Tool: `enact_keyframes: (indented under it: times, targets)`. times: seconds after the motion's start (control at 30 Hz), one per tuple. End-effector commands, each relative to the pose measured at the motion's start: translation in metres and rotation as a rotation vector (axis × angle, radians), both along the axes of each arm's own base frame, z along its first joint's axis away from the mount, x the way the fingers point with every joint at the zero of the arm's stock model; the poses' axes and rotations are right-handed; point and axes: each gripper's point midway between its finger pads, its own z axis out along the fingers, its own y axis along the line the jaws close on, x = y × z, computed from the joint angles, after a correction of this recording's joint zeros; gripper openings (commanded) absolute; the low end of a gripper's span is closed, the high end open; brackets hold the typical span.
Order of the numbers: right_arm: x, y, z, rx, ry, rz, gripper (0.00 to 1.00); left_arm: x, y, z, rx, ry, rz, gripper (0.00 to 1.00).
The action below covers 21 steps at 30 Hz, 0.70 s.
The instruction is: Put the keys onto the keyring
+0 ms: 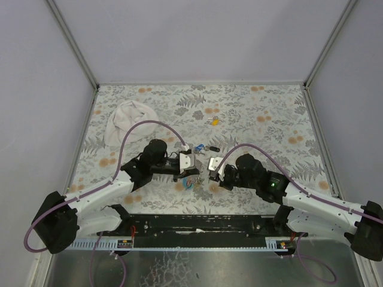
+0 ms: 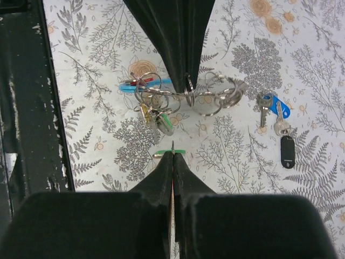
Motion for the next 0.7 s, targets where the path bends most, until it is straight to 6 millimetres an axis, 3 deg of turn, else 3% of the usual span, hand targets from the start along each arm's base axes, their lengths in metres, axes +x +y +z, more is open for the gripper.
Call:
enact_keyframes:
  times: [0.0, 0.13, 0.4, 0.67]
  targets:
    - [0.015, 0.007, 0.018, 0.104, -0.083, -0.063, 0.00, 0.016, -0.001, 0.019, 0.042, -0.120, 0.056, 0.00]
    - [0.019, 0.010, 0.022, 0.131, -0.122, -0.061, 0.00, 0.018, 0.000, 0.027, 0.089, -0.190, 0.084, 0.00]
    - [0.009, 0.011, 0.044, 0.234, -0.184, -0.004, 0.00, -0.005, -0.005, 0.034, 0.090, -0.243, 0.060, 0.00]
    - [-0.001, 0.013, 0.039, 0.211, -0.191, 0.070, 0.00, -0.010, -0.005, 0.029, 0.117, -0.251, 0.071, 0.00]
